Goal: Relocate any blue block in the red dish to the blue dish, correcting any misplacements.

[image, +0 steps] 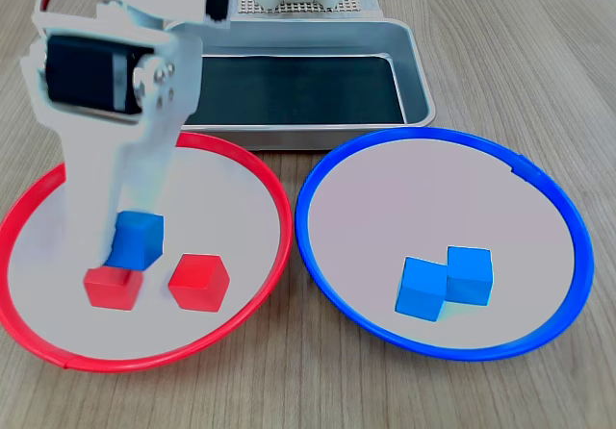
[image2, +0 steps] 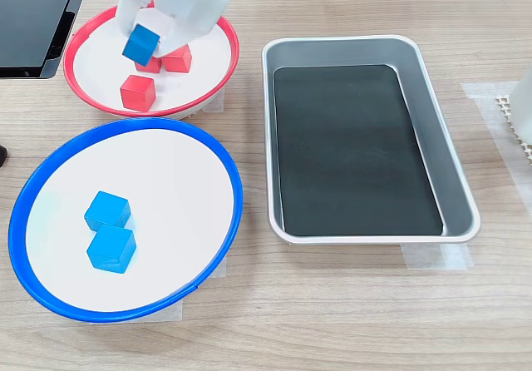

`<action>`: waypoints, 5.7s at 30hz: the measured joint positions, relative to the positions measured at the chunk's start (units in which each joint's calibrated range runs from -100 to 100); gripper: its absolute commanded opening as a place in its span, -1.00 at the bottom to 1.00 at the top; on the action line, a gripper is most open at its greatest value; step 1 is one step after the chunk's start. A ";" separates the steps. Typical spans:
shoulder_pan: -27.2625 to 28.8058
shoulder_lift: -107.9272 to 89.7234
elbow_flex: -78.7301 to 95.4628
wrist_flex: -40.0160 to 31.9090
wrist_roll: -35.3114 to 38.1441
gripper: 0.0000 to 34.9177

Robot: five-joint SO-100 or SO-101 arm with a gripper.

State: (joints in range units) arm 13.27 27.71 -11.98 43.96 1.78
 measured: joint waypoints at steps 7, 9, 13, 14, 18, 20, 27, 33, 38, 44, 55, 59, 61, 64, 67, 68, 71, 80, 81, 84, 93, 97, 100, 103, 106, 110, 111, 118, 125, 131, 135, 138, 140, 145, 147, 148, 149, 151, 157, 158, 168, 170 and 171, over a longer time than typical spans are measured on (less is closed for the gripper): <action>-4.78 -12.62 5.63 4.81 0.39 -0.98; -7.43 -16.11 7.17 8.40 0.39 -0.98; -10.44 -19.18 7.26 12.48 0.00 -0.98; -11.50 -19.78 7.35 13.38 -0.29 -0.98; -14.34 -19.86 7.89 13.78 -0.78 -0.98; -15.84 -19.35 7.99 13.13 -0.98 -0.98; -19.03 -14.92 8.44 9.30 -1.03 -0.98; -20.71 -10.91 8.44 9.14 -1.03 -0.98; -22.48 -8.10 8.44 9.14 -1.03 -0.98; -22.83 -5.03 8.44 8.32 -1.03 -0.98; -24.16 -0.85 6.17 8.32 -1.03 -0.36; -23.36 -0.34 5.81 8.32 -1.03 -0.07; -23.27 -0.26 5.35 8.40 -1.03 0.07; -23.36 -0.26 4.72 9.62 -1.03 0.13; -22.48 -0.26 4.45 10.93 -1.27 0.07; -22.21 -0.51 4.26 11.26 -1.27 0.05; -21.59 -3.50 4.26 12.56 -0.83 -0.06; -17.88 -22.85 15.52 5.06 0.05 -0.98; -16.90 -26.68 19.33 2.04 0.29 -0.98; -14.96 -34.87 28.22 -4.16 0.63 -0.98; -11.24 -72.80 72.69 -14.11 2.05 -0.98; -11.50 -94.54 90.29 -6.61 1.07 -0.98; -11.68 -106.39 98.46 -1.71 0.49 -0.98; -11.68 -113.38 103.81 1.39 0.20 -0.98; -11.68 -118.93 107.08 3.59 -0.20 -0.98; -12.04 -122.93 109.89 5.95 -0.24 -0.98; -12.04 -123.36 110.16 6.12 -0.24 -0.98; -12.04 -125.49 110.98 7.42 -0.39 -0.98; -12.04 -126.77 110.98 7.42 -0.63 -0.98; -12.04 -126.77 110.98 7.42 -0.63 -0.98; -12.04 -126.77 110.98 7.42 -0.63 -0.98; -12.04 -126.77 110.98 7.42 -0.63 -0.98; -12.04 -126.77 110.98 7.42 -0.63 -0.98; -12.04 -126.77 110.98 7.42 -0.63 -0.98; -12.04 -126.77 110.98 7.42 -0.63 -0.98; -12.04 -126.77 110.98 7.42 -0.63 -0.98; -12.04 -126.77 110.98 7.42 -0.63 -0.98; -12.04 -126.77 110.98 7.42 -0.63 -0.98; -12.04 -126.77 110.98 7.42 -0.63 -0.98; -12.04 -126.77 110.98 7.42 -0.63 -0.98; -12.04 -126.77 110.98 7.42 -0.63 -0.98; -12.04 -126.77 110.98 7.42 -0.63 -0.98; -12.04 -126.77 110.98 7.42 -0.63 -0.98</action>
State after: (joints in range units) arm 1.24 -99.06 99.00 51.39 1.15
